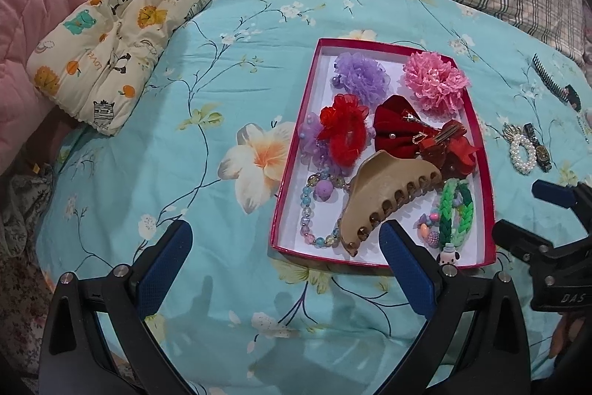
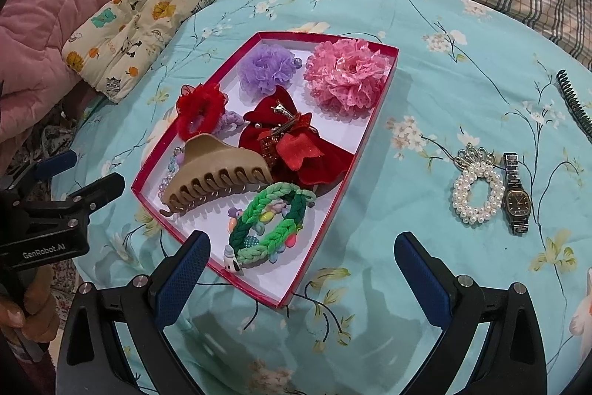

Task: Organize jewelry

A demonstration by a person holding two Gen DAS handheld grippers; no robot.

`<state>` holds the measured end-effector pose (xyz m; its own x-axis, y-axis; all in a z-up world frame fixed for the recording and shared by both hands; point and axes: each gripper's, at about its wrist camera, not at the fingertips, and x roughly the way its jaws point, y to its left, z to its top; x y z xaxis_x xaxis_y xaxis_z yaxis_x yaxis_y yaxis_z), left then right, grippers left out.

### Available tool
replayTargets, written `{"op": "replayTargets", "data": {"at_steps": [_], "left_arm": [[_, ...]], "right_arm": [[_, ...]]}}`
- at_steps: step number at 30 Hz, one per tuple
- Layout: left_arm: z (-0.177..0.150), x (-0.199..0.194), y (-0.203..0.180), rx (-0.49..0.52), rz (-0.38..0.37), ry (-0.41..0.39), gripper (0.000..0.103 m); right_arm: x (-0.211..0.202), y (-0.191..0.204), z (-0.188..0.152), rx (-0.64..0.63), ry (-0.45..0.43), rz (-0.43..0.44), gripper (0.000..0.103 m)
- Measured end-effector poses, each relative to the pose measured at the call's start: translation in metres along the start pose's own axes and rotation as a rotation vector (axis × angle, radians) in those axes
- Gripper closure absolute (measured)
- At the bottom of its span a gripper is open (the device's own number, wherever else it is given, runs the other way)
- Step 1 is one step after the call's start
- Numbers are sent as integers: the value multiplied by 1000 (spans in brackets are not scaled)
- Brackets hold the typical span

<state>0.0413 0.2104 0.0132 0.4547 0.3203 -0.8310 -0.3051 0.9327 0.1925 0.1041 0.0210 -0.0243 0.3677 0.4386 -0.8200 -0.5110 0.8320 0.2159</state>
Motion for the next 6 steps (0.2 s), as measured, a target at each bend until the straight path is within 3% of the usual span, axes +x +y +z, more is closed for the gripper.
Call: {"op": "replayTargets", "data": {"at_steps": [6], "left_arm": [[-2,-1,-6,6,12,-2,1]], "right_arm": [[7,-3,-6,30,7,9,2]]}}
